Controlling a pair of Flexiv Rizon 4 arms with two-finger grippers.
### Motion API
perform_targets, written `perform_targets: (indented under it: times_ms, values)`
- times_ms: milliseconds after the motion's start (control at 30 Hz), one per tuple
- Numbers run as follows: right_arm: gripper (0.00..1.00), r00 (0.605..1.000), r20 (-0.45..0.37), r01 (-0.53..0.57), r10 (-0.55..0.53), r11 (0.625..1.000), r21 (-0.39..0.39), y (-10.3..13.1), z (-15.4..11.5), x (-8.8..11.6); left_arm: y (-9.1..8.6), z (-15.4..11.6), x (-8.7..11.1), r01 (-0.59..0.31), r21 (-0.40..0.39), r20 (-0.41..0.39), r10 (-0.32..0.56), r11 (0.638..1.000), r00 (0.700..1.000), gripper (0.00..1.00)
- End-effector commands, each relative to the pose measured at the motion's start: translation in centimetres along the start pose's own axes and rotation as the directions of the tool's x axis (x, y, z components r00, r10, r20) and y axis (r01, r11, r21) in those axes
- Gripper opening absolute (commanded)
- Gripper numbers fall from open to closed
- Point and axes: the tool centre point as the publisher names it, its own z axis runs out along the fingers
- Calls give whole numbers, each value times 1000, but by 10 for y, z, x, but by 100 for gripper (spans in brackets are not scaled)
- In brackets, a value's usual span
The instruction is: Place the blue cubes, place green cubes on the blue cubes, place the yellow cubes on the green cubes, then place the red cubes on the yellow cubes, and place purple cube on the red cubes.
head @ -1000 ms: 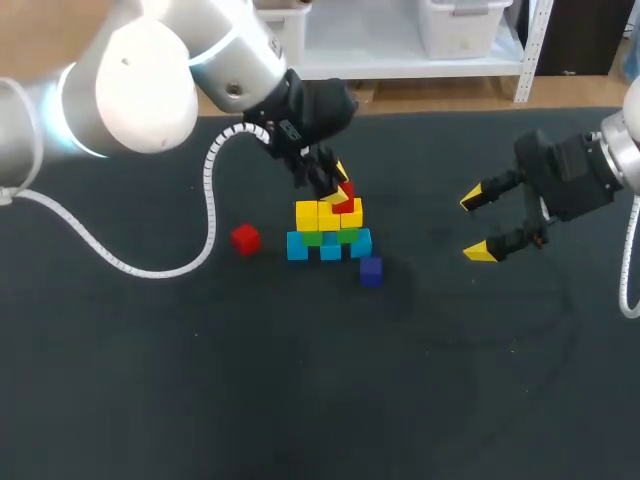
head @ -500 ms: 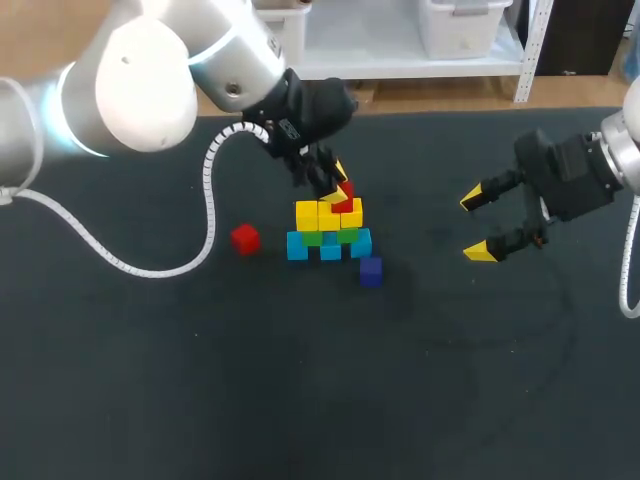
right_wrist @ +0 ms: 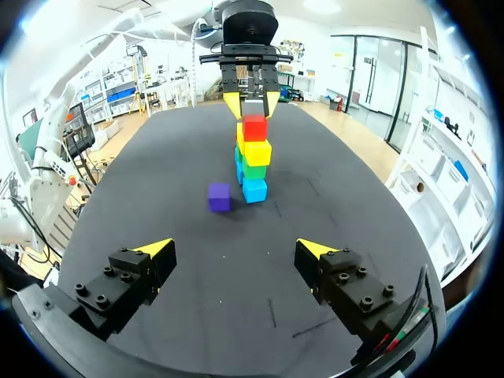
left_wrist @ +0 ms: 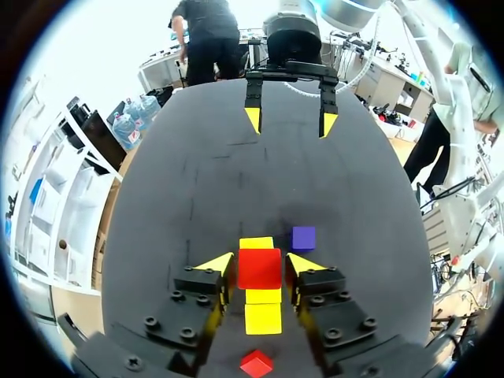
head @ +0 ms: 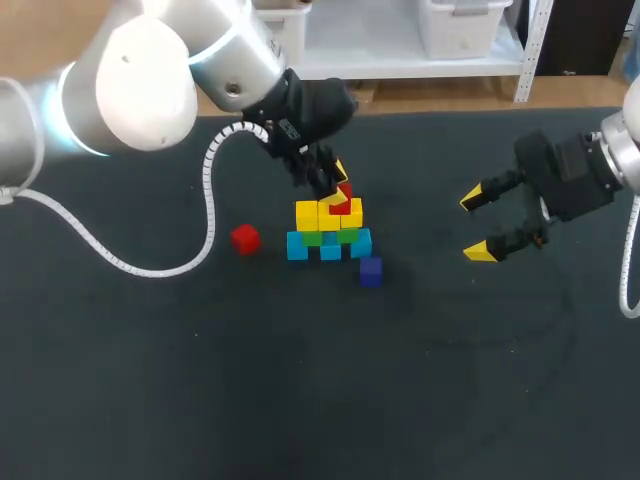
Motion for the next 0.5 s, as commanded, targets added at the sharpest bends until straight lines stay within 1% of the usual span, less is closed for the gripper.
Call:
perform_targets:
  times_ms: [33,133,200,233,267,333,400,433,500]
  values:
    - [100,1000,3,1,-1,1000,-1,-1,1,0,3,0,0,-5,8,1,5,1000,1000,44]
    - [100,1000,3,1,-1,1000,-1,-1,1,0,4,0,0,-5,10,1,5,1000,1000,49]
    - [100,1000,3,1,-1,1000,-1,-1,1,0,4,-3,0,-8,7,0,8,1000,1000,69]
    - [100,1000,3,1,-1,1000,-1,-1,1,0,4,-6,0,-15,4,-4,15,1000,1000,87]
    - [100,1000,3,1,-1,1000,-1,-1,1,0,4,-9,-1,-25,-2,-2,25,1000,1000,100]
    - [100,1000,3,1,-1,1000,-1,-1,1,0,3,-17,-1,-48,-16,-10,48,999,999,100]
    - [100,1000,3,1,-1,1000,-1,-1,1,0,2,-25,0,-68,-33,-2,68,997,998,100]
    - [100,1000,3,1,-1,1000,-1,-1,1,0,0,-32,2,-74,-41,-12,74,996,997,100]
    - [100,1000,3,1,-1,1000,-1,-1,1,0,-2,-44,7,-68,-69,-7,68,995,998,100]
